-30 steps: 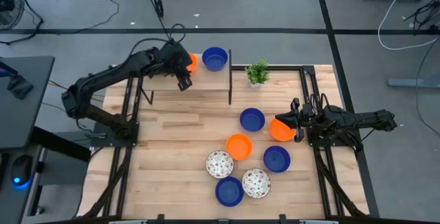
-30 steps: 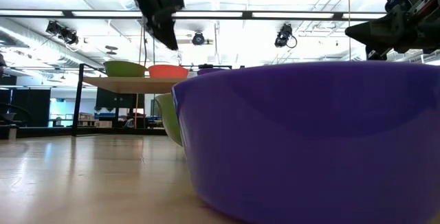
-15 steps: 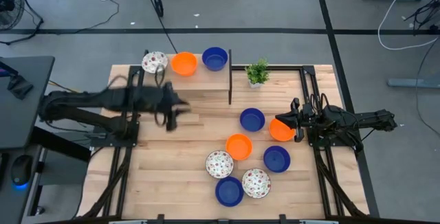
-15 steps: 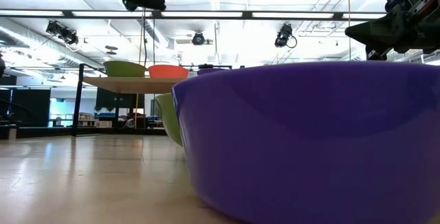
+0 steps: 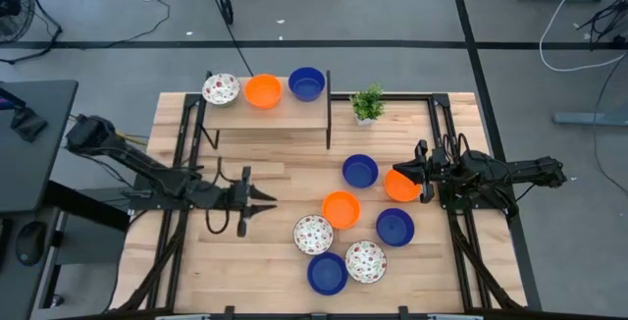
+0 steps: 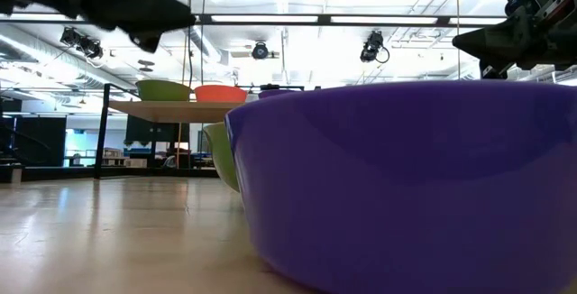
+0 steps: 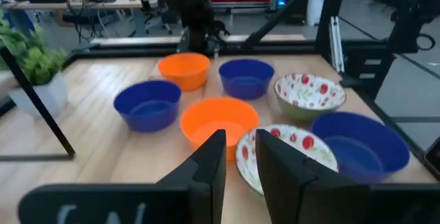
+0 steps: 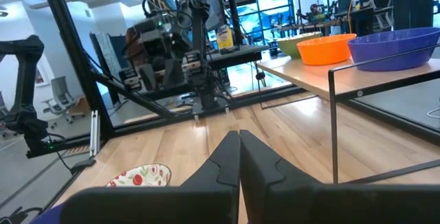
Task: Pick & Place Mini bowls
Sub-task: Stack the blue bowl on top of the blue bowl on the shelf
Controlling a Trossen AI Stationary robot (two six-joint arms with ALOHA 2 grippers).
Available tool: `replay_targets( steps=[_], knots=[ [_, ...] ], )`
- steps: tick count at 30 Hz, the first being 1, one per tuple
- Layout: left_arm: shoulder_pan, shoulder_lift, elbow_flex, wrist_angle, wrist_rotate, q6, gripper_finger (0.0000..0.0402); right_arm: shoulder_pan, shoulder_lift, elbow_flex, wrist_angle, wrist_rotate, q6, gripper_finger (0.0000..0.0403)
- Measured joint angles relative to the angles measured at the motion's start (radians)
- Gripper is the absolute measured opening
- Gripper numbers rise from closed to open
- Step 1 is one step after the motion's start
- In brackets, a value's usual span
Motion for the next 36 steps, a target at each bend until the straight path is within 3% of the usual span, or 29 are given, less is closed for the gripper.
replay_targets(
  steps=[9, 18, 21, 29, 36],
  knots=[
    [-0.006, 0.161, -0.015, 0.128, -0.083, -0.033, 0.0083, 0.000, 0.000, 0.000, 0.024, 0.000, -0.001, 0.0006],
    [0.020, 0.305, -0.015, 0.205, -0.313, -0.105, 0.0083, -0.003, 0.008, 0.001, 0.366, 0.009, -0.093, 0.0006],
    [0.032, 0.356, -0.015, 0.204, -0.361, -0.159, 0.0083, -0.003, 0.045, 0.001, 0.366, 0.020, -0.037, 0.0006],
    [0.084, 0.482, -0.015, 0.275, -0.401, -0.201, 0.0083, -0.003, 0.429, 0.075, 0.295, 0.053, 0.177, 0.0011],
    [0.095, 0.515, -0.015, 0.313, -0.399, -0.175, 0.0083, -0.003, 0.793, 0.371, -0.118, 0.003, 0.139, 0.0057]
  ],
)
